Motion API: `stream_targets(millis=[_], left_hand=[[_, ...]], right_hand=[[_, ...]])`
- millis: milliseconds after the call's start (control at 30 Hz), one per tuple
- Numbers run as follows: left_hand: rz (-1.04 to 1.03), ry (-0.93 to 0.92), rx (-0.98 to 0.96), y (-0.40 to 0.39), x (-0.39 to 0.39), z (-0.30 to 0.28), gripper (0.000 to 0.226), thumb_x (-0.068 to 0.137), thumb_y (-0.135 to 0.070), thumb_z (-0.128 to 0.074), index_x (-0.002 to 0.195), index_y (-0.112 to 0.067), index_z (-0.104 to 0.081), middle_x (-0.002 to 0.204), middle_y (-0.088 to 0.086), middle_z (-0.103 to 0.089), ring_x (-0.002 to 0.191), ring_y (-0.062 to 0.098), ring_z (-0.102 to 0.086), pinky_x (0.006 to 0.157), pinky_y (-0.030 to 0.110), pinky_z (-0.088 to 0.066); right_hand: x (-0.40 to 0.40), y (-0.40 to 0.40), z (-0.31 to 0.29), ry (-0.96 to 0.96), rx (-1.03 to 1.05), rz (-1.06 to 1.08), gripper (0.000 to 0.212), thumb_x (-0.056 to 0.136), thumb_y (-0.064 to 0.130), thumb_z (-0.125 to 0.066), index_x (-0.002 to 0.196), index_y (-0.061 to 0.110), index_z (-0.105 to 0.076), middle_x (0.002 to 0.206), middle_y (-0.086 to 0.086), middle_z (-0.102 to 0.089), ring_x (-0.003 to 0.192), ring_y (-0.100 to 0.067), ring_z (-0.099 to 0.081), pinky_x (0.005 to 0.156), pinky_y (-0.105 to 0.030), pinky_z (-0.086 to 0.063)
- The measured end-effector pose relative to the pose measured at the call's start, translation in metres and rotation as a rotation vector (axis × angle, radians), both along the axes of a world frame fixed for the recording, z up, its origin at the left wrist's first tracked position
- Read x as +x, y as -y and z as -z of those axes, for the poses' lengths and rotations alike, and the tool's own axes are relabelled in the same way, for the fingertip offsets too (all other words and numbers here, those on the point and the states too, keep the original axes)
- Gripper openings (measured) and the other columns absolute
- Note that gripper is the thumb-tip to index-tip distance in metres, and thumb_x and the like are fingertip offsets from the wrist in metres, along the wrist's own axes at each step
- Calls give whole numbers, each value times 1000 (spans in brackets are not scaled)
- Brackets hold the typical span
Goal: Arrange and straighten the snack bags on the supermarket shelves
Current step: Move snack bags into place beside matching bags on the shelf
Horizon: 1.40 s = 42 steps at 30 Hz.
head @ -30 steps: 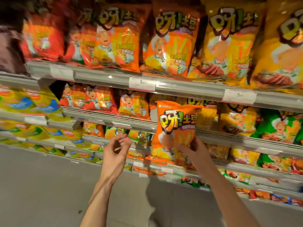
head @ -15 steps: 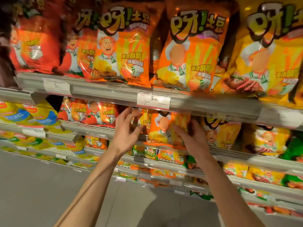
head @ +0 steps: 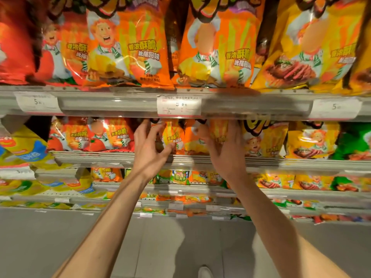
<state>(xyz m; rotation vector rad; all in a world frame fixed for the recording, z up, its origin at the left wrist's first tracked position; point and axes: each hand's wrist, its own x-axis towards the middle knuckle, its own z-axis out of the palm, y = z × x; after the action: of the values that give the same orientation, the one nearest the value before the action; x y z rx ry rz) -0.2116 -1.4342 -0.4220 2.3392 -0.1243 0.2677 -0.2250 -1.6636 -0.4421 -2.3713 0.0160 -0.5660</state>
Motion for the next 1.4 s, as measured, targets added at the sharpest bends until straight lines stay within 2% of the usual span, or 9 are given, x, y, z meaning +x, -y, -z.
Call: stream_targets(millis=[100, 333, 567, 667, 767, 933, 1067, 1200, 1400], left_hand=[[-7, -28, -4, 3, 1, 3, 58, 91, -34, -75, 145, -30, -52, 166, 3, -18, 153, 19, -12, 123, 36, -14], [22, -67, -13, 0, 0, 1, 55, 93, -29, -72, 144, -24, -53, 165, 5, -24, 153, 19, -15, 123, 38, -17], [-1, -68, -230, -10, -20, -16, 41, 95, -24, -70, 134, -27, -58, 150, 0, -46, 142, 16, -41, 120, 42, -34], [-12, -169, -432, -12, -46, -27, 28, 98, -17, -67, 125, -22, -61, 121, -2, -65, 112, 4, -61, 101, 22, -50], [-30, -212, -613, -10, -78, -30, 19, 98, -1, -62, 113, -14, -65, 109, 2, -68, 103, 7, -66, 85, 10, -52], [-37, -289, -637, -7, -113, -17, 15, 98, -15, -66, 110, -19, -72, 104, -1, -76, 106, 14, -70, 104, 39, -53], [11, -297, -685, 15, -138, -22, 22, 93, -26, -71, 114, -19, -72, 104, 3, -76, 107, 21, -70, 105, 50, -51], [35, -328, -719, 54, -156, -28, 43, 77, -47, -74, 112, -22, -72, 102, 0, -76, 105, 18, -71, 104, 50, -52], [54, -346, -736, 151, -176, -35, 13, 95, -14, -69, 106, -20, -73, 99, 14, -75, 101, 19, -72, 107, 48, -51]], right_hand=[[-12, -11, 11, -33, -89, -7, 73, 103, 49, -49, 161, 16, -20, 169, -15, -9, 155, -33, -17, 118, -45, -33], [-5, -8, 14, -185, -160, -61, 71, 101, 56, -45, 161, 24, -22, 171, -6, 0, 154, -32, -18, 120, -46, -29], [-38, 7, -9, -270, -28, -61, 53, 98, 46, -60, 147, 27, -50, 167, 1, -22, 154, -17, -20, 119, -32, -27], [-64, 10, -15, -277, 112, -19, 43, 95, 42, -67, 133, 24, -62, 147, 4, -49, 138, -15, -44, 110, -24, -33], [-99, 16, -23, -340, 255, 92, 32, 96, 40, -66, 123, 23, -65, 119, 9, -64, 111, -12, -63, 95, -29, -49], [-157, 37, -29, -309, 447, 183, 7, 98, 29, -66, 91, 28, -66, 87, 1, -73, 77, -13, -66, 71, -24, -53], [-196, 64, -29, -333, 639, 235, 7, 97, 18, -67, 101, 12, -70, 90, -6, -74, 76, -20, -67, 57, -12, -48], [-226, 107, -24, -319, 592, 282, 9, 97, 20, -67, 103, 15, -70, 88, 1, -76, 76, -11, -70, 64, -14, -52], [-251, 192, -31, -250, 598, 303, 4, 96, 30, -68, 99, 30, -70, 91, 9, -75, 85, -10, -71, 77, -25, -54]])
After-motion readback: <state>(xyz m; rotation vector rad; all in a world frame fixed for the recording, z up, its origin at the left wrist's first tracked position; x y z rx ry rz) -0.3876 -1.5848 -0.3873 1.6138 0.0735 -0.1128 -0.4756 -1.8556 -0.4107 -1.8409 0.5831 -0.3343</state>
